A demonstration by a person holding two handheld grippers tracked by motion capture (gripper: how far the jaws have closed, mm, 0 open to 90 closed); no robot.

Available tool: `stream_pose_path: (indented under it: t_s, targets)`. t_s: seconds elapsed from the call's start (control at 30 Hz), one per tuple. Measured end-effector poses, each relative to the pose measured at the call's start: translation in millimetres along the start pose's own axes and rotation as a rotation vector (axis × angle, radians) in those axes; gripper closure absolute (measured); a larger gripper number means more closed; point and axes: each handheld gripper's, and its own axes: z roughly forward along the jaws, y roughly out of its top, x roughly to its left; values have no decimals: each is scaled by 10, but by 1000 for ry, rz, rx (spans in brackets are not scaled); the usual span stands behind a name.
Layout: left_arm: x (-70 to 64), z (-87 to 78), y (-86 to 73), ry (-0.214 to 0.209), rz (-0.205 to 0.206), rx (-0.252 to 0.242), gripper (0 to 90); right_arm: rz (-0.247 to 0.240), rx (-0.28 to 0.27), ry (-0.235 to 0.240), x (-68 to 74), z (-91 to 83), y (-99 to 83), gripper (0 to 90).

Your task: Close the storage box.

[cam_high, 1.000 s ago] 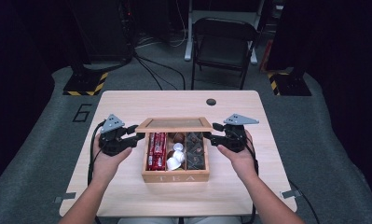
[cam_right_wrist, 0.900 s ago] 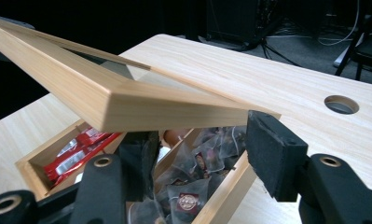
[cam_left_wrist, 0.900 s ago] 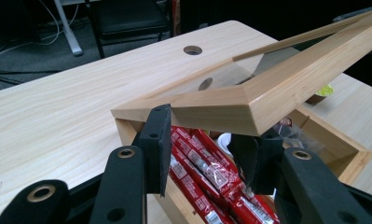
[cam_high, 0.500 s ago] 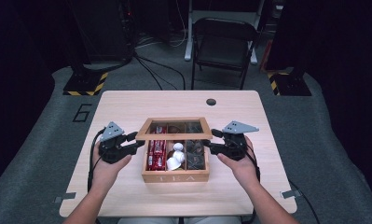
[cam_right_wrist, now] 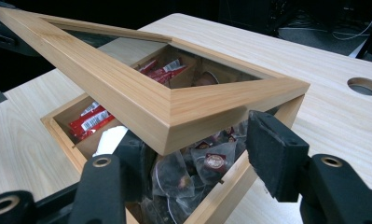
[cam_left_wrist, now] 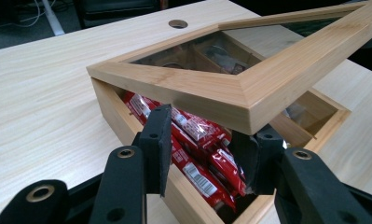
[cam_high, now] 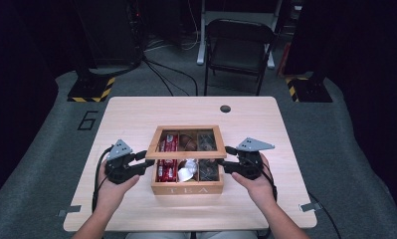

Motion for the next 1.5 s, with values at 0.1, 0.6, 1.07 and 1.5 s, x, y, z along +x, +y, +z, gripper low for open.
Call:
stream_pose_path:
  t_s: [0.1, 0.6, 1.07, 1.5]
  targets:
    - [-18, -19, -31, -3, 4, 7, 586, 5, 5, 1, 12, 3, -35, 444]
    - [-76, 11, -229, -16, -2, 18, 581, 17, 18, 10, 58, 29, -262, 444]
    - [-86, 60, -359, -28, -7, 53, 581, -17, 34, 19, 104, 35, -386, 445]
    - [-90, 98, -457, -32, 11, 92, 581, -12, 82, 44, 161, 50, -449, 448]
